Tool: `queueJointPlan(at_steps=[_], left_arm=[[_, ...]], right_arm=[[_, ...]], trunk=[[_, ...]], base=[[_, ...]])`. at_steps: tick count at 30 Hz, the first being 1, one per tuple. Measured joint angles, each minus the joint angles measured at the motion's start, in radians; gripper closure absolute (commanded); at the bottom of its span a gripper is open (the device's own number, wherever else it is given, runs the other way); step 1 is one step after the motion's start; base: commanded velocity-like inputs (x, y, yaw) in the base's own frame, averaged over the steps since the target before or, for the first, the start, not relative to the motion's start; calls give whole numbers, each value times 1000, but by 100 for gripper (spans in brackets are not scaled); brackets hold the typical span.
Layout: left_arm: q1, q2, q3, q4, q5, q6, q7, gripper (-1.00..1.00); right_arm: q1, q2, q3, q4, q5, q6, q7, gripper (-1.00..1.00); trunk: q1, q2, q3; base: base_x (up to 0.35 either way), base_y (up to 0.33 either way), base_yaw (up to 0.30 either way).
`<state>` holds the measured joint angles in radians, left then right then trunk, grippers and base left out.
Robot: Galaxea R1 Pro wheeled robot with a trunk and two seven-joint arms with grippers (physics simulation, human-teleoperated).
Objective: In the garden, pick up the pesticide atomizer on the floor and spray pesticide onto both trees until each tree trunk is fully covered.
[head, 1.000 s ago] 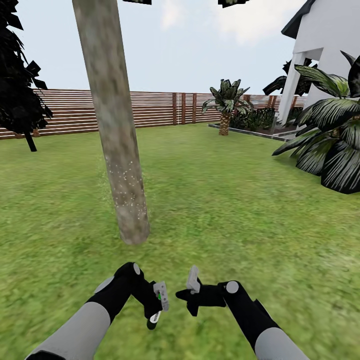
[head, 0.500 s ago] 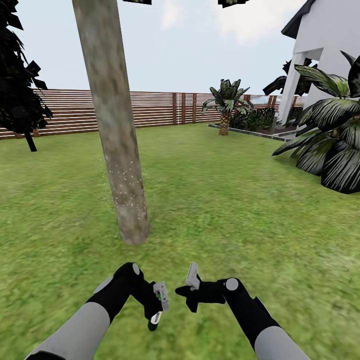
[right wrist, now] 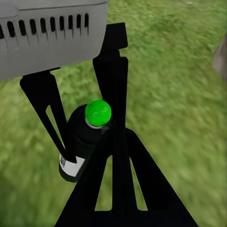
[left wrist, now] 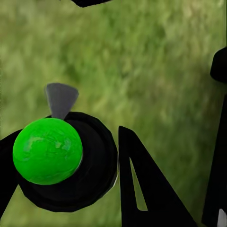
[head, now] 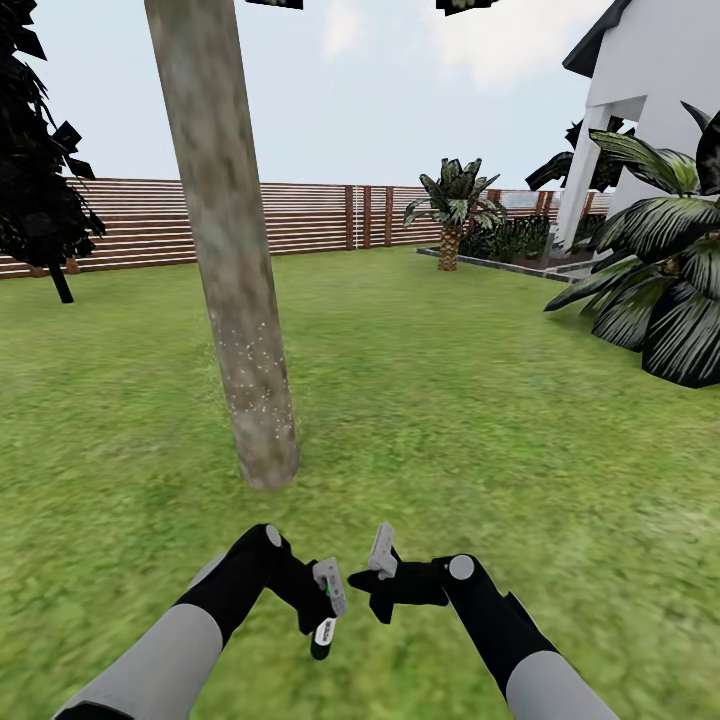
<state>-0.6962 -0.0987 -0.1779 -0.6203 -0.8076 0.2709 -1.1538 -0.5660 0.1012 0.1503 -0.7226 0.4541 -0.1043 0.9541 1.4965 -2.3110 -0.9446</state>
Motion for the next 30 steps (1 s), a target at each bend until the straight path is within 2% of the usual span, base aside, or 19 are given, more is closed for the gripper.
queueJointPlan(at_steps=[5, 8, 10, 30], left_arm=[[0, -3, 1, 0, 8, -1, -4, 100], [0, -1, 0, 0, 55, -1, -7, 100], [-1, -1, 0, 1, 65, -1, -8, 100], [-9, -3, 1, 1, 73, -1, -11, 100]], right_arm=[[0, 0, 0, 0, 0, 0, 0, 100], [0, 0, 0, 0, 1, 0, 0, 100], [0, 0, 0, 0, 1, 0, 0, 100], [0, 0, 0, 0, 1, 0, 0, 100]], trunk=[[0, 0, 0], [0, 0, 0], [0, 0, 0], [0, 0, 0]], base=[[0, 0, 0], [0, 0, 0], [0, 0, 0], [0, 0, 0]])
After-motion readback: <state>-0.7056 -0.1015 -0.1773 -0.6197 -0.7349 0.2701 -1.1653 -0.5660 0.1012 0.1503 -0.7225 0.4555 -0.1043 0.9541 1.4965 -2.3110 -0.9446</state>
